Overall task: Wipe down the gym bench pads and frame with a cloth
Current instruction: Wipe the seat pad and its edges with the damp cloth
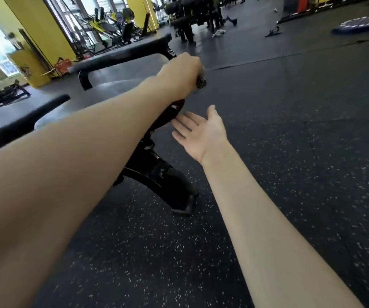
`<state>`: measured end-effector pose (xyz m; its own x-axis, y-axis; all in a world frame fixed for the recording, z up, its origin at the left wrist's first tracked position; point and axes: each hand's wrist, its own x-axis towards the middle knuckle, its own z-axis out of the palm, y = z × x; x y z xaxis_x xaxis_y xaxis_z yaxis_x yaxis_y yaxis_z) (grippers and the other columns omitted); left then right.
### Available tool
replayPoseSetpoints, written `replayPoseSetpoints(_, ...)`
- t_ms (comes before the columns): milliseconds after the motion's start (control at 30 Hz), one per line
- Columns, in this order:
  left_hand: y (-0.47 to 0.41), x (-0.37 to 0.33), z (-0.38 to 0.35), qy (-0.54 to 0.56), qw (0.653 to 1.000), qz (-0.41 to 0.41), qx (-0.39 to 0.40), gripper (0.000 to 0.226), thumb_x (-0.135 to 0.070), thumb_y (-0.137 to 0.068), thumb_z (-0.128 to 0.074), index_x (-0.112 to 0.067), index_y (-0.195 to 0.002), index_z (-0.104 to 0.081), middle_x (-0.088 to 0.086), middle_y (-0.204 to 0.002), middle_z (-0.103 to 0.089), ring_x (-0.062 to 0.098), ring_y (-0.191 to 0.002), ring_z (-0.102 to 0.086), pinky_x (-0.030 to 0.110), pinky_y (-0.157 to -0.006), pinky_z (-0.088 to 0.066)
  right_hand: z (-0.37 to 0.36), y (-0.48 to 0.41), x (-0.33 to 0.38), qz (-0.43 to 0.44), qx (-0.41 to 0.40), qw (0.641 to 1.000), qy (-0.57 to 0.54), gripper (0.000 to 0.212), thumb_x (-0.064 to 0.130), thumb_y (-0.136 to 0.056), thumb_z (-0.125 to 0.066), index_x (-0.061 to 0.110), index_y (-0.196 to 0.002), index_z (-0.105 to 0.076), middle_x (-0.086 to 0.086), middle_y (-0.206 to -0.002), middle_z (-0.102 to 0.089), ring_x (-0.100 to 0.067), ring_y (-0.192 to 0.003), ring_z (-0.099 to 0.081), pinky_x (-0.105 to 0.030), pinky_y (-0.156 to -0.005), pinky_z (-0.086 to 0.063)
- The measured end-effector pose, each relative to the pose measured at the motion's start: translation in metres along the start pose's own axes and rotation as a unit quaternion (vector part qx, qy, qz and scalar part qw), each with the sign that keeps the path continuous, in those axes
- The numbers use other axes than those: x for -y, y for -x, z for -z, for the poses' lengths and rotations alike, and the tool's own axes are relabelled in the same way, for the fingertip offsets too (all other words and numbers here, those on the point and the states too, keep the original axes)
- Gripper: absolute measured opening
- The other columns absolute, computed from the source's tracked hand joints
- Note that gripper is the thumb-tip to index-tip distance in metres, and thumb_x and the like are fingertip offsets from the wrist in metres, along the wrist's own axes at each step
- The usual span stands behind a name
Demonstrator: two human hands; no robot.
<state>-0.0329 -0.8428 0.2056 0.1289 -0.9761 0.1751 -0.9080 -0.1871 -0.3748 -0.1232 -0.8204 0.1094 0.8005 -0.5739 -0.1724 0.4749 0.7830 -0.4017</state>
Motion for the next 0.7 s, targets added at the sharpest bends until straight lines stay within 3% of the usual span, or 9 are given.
replayPoseSetpoints(133,0.003,-0.009,0.002,-0.145,0.978,-0.063,0.133,0.016,-0.015,-0.092,-0.058,-0.010,-0.106,-0.066,0.015,-0.108,-0.061,0.035,-0.094,-0.055,0.040,-0.070,-0.044,0.001,0.000,-0.001,-0.017,0.005,0.998,-0.068,0.074,0.058,-0.100,-0.017,0.004,-0.150,-0.022,-0.021,-0.150,-0.035,-0.037,-0.140,-0.032,-0.047,-0.116,-0.022)
replayPoseSetpoints(267,0.017,-0.017,-0.010,-0.225,0.959,-0.129,0.118,0.018,-0.016,-0.097,-0.049,-0.008,-0.106,-0.062,0.012,-0.104,-0.061,0.031,-0.106,-0.050,0.035,-0.074,-0.037,-0.002,0.004,-0.009,-0.033,0.028,0.987,-0.155,0.075,0.059,-0.099,-0.018,0.006,-0.151,-0.021,-0.020,-0.153,-0.030,-0.040,-0.142,-0.024,-0.051,-0.116,-0.016)
replayPoseSetpoints(433,0.041,-0.014,-0.019,-0.268,0.949,-0.152,0.063,0.016,-0.014,-0.097,-0.046,-0.013,-0.104,-0.060,0.003,-0.105,-0.061,0.026,-0.105,-0.047,0.030,-0.075,-0.032,-0.005,0.010,-0.010,-0.030,0.014,0.981,-0.191,0.076,0.062,-0.098,-0.018,0.004,-0.142,-0.038,-0.021,-0.143,-0.045,-0.037,-0.138,-0.037,-0.049,-0.115,-0.024)
replayPoseSetpoints(600,0.061,-0.010,-0.015,-0.223,0.965,-0.129,0.055,0.016,-0.013,-0.094,-0.049,-0.014,-0.106,-0.059,0.001,-0.105,-0.058,0.025,-0.105,-0.045,0.032,-0.081,-0.037,-0.007,0.006,-0.013,-0.029,0.008,0.977,-0.209,0.076,0.065,-0.096,-0.023,0.017,-0.154,-0.015,-0.019,-0.153,-0.030,-0.039,-0.132,-0.043,-0.054,-0.110,-0.032)
replayPoseSetpoints(700,0.082,-0.009,-0.014,-0.210,0.969,-0.117,0.052,0.018,-0.011,-0.092,-0.048,-0.015,-0.107,-0.057,0.002,-0.105,-0.055,0.023,-0.103,-0.044,0.030,-0.077,-0.034,-0.006,0.009,-0.013,-0.045,0.007,0.980,-0.192,0.072,0.064,-0.096,-0.024,0.021,-0.154,-0.018,-0.020,-0.153,-0.027,-0.040,-0.134,-0.040,-0.054,-0.110,-0.032)
